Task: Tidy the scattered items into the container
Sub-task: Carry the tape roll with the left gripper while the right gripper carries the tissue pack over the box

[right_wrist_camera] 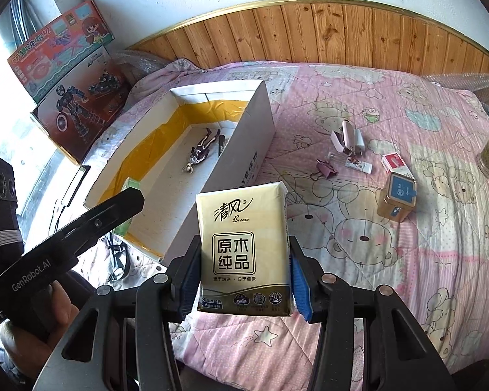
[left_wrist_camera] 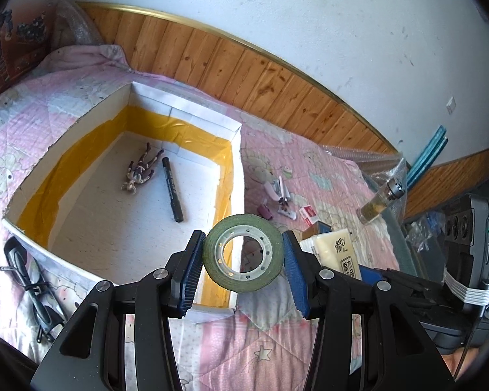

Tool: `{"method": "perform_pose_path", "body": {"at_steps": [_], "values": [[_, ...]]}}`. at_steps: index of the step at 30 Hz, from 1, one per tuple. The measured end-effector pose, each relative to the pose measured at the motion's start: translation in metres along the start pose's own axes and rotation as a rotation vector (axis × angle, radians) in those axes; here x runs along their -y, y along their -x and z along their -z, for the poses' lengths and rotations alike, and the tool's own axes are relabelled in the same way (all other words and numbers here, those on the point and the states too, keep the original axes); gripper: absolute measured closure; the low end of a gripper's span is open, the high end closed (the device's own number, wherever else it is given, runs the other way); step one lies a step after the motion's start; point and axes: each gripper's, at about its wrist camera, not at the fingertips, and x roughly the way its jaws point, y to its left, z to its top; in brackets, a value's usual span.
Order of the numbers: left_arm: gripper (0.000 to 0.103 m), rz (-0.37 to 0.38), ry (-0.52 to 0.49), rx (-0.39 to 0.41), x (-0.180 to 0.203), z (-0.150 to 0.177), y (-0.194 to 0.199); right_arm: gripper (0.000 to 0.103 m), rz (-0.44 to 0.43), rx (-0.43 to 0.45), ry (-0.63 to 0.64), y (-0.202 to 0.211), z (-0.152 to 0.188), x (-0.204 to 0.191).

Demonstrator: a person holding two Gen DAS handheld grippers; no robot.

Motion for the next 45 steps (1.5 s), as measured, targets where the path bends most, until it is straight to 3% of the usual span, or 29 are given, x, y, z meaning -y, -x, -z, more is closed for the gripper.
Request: {"method": "perform_pose_path", "body": {"at_steps": [19, 45], "values": [[0.054, 0.008, 0.043, -0.002, -0.021, -0.024, -0.011, 0.053, -0.020, 0.017, 0.075, -0.012, -0.036, -0.035], [0.054, -0.015, 0.123, -0.049, -0.050, -0.054, -0.044, 0.053, -0.009, 0.034, 0.132, -0.030, -0.080, -0.042]]}}
